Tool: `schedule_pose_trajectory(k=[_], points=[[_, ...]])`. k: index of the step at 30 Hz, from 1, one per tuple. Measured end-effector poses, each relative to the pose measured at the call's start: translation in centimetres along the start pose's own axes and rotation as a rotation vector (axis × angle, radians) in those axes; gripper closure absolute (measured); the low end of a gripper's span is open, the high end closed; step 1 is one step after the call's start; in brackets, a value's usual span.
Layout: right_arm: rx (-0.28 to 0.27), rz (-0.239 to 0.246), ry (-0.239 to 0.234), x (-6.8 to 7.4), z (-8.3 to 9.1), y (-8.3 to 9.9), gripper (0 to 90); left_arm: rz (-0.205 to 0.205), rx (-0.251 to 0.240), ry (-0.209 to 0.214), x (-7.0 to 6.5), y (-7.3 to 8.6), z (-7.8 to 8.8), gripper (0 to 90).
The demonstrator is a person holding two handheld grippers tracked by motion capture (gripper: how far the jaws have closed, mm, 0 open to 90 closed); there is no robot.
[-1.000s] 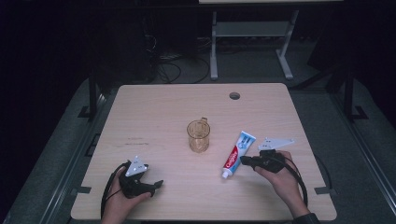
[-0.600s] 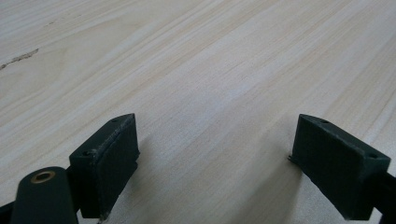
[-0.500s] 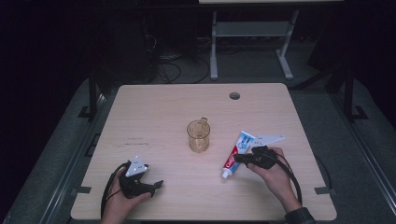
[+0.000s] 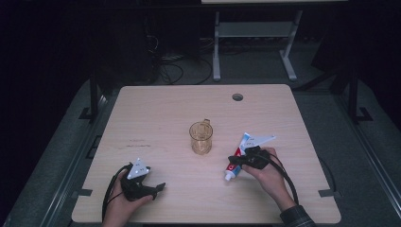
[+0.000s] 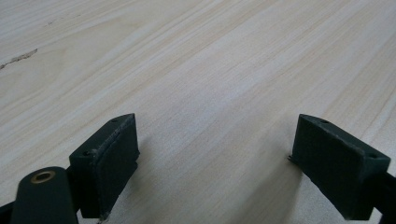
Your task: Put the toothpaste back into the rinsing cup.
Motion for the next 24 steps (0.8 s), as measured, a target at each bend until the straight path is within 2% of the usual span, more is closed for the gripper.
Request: schedule_pose_trajectory(k=[13,24], points=[[0.046,0.003,-0.012,0.1,-2.0,0.3,90.0,0.000,0.000,0.001,0.0,0.0,0.0,13.3],[0.054,0.006,-0.014,0.0,-2.0,0.7,90.0,0.000,0.000,0.002,-0.1,0.0,0.0,13.3]])
Point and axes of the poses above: each handheld gripper's, and its own axes: z roughly backward along the jaws, y roughly out of its underside, x roughly to its left, the point moved 5 cm from there along -z, roughly forward along the jaws, and after that the axes turned 13 degrees about -x, right-handed, at the moved point
